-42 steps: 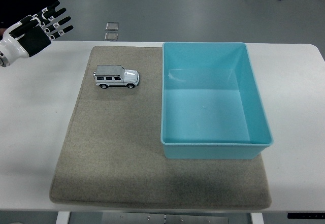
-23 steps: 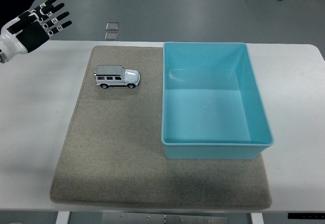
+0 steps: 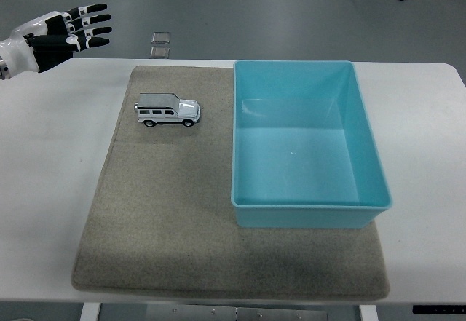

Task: Left hand put the white car in the blue box

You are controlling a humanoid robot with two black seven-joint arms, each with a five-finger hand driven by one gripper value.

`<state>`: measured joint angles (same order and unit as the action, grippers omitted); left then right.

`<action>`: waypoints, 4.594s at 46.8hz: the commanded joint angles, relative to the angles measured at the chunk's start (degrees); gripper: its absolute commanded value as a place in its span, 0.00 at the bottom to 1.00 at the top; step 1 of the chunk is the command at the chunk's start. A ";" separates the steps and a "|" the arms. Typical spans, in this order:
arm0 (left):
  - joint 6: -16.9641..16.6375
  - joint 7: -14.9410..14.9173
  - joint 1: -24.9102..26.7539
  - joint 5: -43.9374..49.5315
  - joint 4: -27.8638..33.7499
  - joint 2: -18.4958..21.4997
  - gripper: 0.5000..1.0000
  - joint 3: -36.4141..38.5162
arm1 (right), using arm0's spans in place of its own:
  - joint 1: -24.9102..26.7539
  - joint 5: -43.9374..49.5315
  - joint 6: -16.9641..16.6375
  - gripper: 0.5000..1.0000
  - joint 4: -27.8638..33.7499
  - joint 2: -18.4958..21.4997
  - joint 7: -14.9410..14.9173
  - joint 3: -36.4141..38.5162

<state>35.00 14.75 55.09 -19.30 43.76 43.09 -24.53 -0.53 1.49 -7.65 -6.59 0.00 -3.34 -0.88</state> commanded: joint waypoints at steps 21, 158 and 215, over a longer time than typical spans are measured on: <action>-27.71 12.24 2.57 -43.27 6.96 -3.97 0.99 8.35 | 0.01 0.00 0.00 0.87 0.00 0.00 0.00 0.00; -19.00 8.54 22.96 -53.82 8.45 -27.53 0.00 19.87 | 0.01 0.00 0.00 0.87 0.00 0.00 0.00 0.00; -18.40 7.75 17.77 -7.26 5.03 -18.75 1.00 15.74 | 0.01 0.00 0.00 0.87 0.00 0.00 0.00 0.00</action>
<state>13.43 22.95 72.96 -32.67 49.52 21.88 -8.86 -0.52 1.49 -7.65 -6.59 0.00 -3.34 -0.88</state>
